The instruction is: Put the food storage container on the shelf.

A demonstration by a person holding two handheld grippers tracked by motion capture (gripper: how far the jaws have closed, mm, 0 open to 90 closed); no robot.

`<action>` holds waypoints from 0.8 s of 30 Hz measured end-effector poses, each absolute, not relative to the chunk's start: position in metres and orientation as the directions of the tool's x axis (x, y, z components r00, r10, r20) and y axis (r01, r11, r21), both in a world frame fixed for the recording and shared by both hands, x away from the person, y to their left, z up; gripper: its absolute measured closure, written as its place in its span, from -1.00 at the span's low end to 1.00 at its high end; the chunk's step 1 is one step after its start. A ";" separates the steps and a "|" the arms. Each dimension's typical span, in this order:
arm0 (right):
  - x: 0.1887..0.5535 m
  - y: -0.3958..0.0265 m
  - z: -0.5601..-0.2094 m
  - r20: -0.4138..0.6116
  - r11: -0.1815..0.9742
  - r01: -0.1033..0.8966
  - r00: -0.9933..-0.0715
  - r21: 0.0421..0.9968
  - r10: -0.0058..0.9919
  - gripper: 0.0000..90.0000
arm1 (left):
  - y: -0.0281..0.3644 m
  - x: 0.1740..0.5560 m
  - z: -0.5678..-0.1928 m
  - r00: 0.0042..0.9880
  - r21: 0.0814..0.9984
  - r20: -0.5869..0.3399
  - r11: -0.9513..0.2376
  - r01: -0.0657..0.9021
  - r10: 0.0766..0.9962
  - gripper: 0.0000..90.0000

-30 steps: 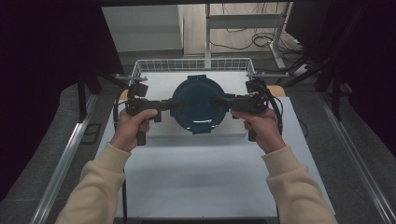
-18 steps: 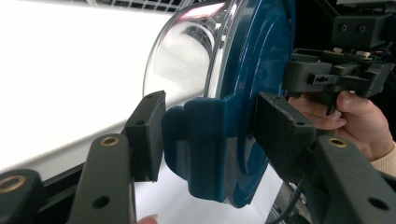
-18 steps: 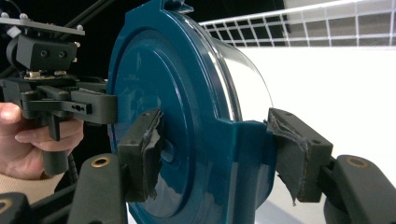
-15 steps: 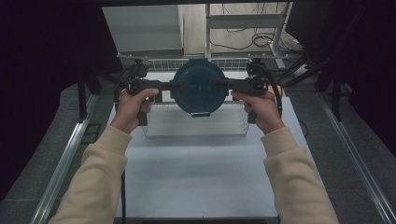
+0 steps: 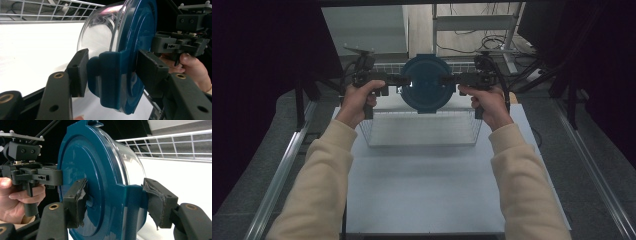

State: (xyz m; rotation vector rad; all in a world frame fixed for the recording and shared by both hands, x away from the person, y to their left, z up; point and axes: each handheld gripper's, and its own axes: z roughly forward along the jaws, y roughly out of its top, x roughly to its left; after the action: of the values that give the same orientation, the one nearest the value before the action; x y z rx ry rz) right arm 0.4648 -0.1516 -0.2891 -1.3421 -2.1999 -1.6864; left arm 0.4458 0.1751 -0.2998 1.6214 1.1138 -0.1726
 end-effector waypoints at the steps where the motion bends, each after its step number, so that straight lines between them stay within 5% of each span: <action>1: 0.470 -0.151 -0.292 0.529 0.022 0.670 -0.606 0.742 0.595 -0.16 | 0.175 0.451 -0.304 0.533 0.674 -0.629 0.056 0.736 0.565 -0.01; 24: 0.507 -0.149 -0.322 0.708 -0.177 0.803 -0.369 0.569 0.602 -0.19 | 0.173 0.492 -0.338 0.383 0.533 -0.769 0.182 0.826 0.512 -0.20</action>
State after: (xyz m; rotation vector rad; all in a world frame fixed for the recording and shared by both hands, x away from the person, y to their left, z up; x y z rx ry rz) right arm 0.5069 -0.1489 -0.3222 -1.6411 -1.8818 -1.5745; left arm 0.4916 0.1727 -0.3385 1.4750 1.2703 -0.3379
